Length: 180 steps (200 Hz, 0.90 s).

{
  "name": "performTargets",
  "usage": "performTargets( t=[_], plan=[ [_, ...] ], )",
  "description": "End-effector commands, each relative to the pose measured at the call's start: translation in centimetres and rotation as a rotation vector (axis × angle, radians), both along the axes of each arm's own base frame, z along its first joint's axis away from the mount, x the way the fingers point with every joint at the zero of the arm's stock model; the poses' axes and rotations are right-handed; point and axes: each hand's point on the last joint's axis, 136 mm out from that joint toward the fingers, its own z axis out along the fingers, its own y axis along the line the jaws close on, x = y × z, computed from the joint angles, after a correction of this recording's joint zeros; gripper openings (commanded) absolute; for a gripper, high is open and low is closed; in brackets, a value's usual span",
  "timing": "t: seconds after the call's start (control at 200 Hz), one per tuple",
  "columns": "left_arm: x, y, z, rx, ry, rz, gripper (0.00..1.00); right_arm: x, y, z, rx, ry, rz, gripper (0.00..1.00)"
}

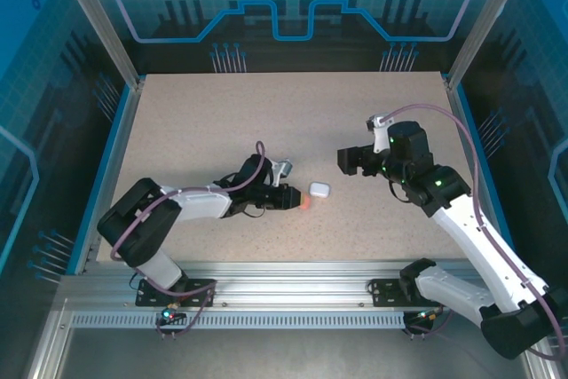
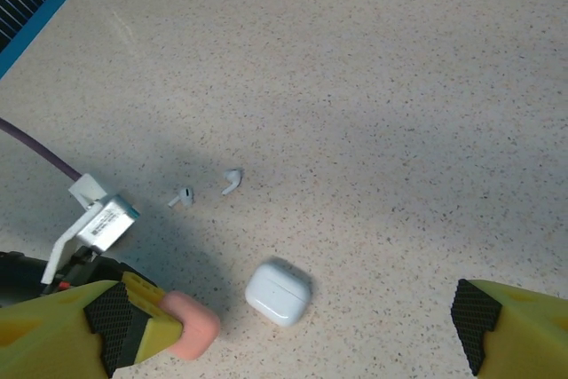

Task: Insert the wireless bluetooth earbuds into the charging case

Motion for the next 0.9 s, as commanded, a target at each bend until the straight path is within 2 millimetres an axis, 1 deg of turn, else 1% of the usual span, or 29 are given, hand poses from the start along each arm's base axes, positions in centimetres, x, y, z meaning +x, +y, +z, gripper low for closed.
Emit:
performTargets(
  t=[0.0, 0.19, 0.35, 0.49, 0.645, 0.775, 0.895],
  plan=[
    [-0.4, -0.5, -0.6, 0.016, 0.091, 0.006, 0.0, -0.3, -1.1, -0.5, -0.004, 0.012, -0.03, 0.97],
    [-0.3, -0.4, -2.3, 0.065, 0.164, 0.022, 0.0, 0.0, -1.3, -0.9, 0.006, 0.027, -0.031, 0.97],
    [-0.1, 0.0, -3.3, 0.112, 0.193, 0.045, 0.09, 0.1, -1.4, -1.2, -0.003, 0.035, -0.032, 0.97],
    [-0.1, 0.6, -3.8, 0.149, 0.211, 0.068, 0.28, 0.3, -2.0, -1.4, -0.016, 0.027, -0.042, 0.98],
    [0.1, 1.2, -3.6, 0.178, 0.197, 0.096, 0.48, 0.7, -2.6, -1.5, -0.022, 0.027, -0.058, 1.0],
    [0.5, 2.3, -2.6, 0.229, 0.142, 0.113, 0.6, 1.1, -3.4, -1.6, -0.01, 0.036, -0.078, 1.0],
    [1.1, 3.7, -0.6, 0.287, 0.046, 0.127, 0.72, 1.4, -3.9, -1.8, 0.045, 0.048, -0.094, 1.0]
  ],
)
